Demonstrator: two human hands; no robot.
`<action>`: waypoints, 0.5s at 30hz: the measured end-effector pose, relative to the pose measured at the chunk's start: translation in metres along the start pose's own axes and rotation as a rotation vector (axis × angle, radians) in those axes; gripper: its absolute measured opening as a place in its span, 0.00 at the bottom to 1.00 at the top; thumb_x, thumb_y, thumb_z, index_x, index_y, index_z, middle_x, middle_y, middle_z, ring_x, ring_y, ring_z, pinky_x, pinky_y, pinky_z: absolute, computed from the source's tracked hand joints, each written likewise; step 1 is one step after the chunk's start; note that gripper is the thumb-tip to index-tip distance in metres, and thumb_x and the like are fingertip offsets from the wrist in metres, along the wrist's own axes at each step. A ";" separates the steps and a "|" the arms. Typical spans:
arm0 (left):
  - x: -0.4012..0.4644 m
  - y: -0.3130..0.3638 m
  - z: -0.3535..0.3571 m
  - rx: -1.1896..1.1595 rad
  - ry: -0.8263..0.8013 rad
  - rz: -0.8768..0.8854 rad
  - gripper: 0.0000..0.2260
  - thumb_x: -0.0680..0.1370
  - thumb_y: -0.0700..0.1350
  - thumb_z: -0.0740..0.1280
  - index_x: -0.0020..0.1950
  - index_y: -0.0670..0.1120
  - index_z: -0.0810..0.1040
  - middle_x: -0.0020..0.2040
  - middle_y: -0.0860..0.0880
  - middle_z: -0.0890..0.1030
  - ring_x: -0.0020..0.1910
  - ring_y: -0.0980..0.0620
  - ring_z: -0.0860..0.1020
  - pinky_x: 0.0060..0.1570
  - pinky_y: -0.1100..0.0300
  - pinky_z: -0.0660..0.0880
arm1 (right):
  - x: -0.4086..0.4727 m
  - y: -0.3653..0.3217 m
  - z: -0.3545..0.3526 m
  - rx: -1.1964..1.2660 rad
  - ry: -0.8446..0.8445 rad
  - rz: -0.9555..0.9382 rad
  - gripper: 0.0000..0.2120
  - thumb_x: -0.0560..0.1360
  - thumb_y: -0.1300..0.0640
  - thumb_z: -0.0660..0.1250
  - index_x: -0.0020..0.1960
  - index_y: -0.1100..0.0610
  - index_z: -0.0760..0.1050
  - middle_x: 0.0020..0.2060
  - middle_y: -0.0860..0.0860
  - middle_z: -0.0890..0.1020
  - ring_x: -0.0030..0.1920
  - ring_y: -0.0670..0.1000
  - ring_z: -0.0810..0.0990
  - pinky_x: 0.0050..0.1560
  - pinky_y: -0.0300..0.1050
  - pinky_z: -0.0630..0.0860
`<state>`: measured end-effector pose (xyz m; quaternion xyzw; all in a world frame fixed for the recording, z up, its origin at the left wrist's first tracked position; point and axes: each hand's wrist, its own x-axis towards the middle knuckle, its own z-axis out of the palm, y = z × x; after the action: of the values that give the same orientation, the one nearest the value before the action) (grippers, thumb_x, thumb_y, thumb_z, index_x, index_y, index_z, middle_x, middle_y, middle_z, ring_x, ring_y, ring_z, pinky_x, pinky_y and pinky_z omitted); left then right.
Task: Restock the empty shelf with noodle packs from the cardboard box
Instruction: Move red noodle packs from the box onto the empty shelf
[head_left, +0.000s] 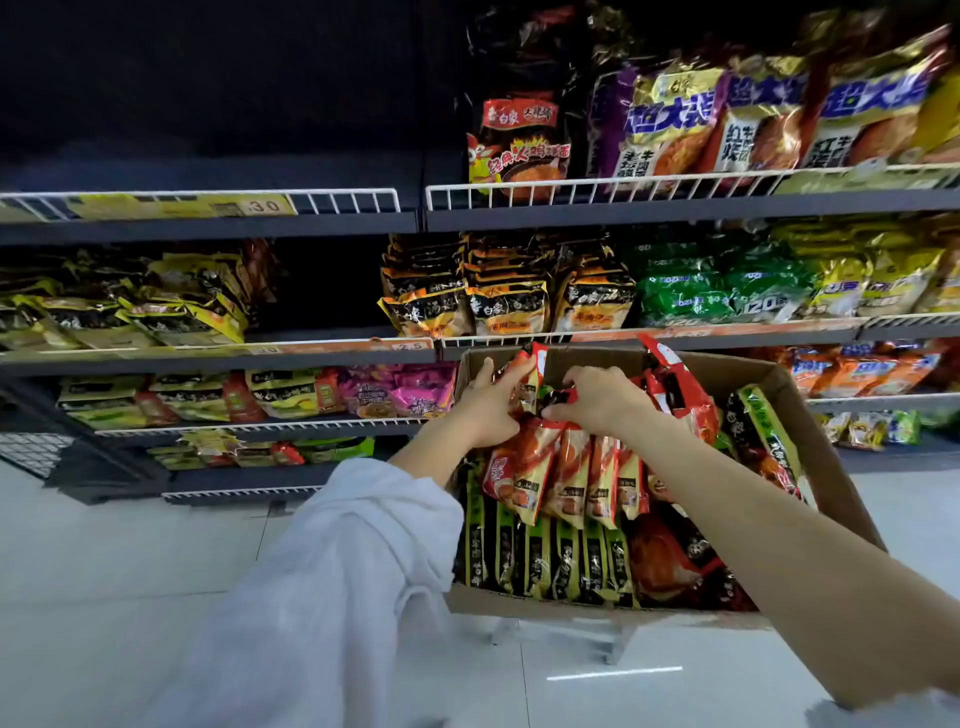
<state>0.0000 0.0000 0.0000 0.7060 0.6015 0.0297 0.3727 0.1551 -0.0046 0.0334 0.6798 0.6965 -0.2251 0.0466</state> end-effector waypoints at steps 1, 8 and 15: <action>0.001 -0.001 0.000 0.006 -0.006 0.019 0.41 0.76 0.33 0.62 0.75 0.66 0.46 0.78 0.45 0.38 0.75 0.38 0.56 0.65 0.50 0.70 | 0.000 -0.001 -0.001 0.003 -0.008 0.004 0.24 0.75 0.42 0.65 0.61 0.59 0.73 0.56 0.57 0.78 0.65 0.58 0.67 0.56 0.52 0.72; 0.001 -0.013 0.009 0.074 0.166 0.086 0.23 0.76 0.39 0.66 0.65 0.50 0.60 0.53 0.40 0.78 0.48 0.41 0.79 0.48 0.47 0.77 | 0.000 -0.001 0.010 0.036 0.092 0.035 0.18 0.78 0.52 0.64 0.67 0.54 0.70 0.60 0.58 0.77 0.67 0.60 0.66 0.62 0.56 0.69; -0.023 -0.019 -0.002 -0.026 0.349 0.108 0.16 0.80 0.39 0.62 0.65 0.48 0.62 0.44 0.44 0.81 0.36 0.44 0.80 0.34 0.50 0.77 | -0.004 -0.002 0.015 0.228 0.174 0.015 0.14 0.79 0.54 0.63 0.64 0.53 0.72 0.57 0.59 0.77 0.67 0.62 0.64 0.63 0.56 0.65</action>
<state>-0.0231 -0.0197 -0.0001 0.7165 0.6177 0.1795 0.2698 0.1500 -0.0140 0.0222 0.7029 0.6625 -0.2428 -0.0898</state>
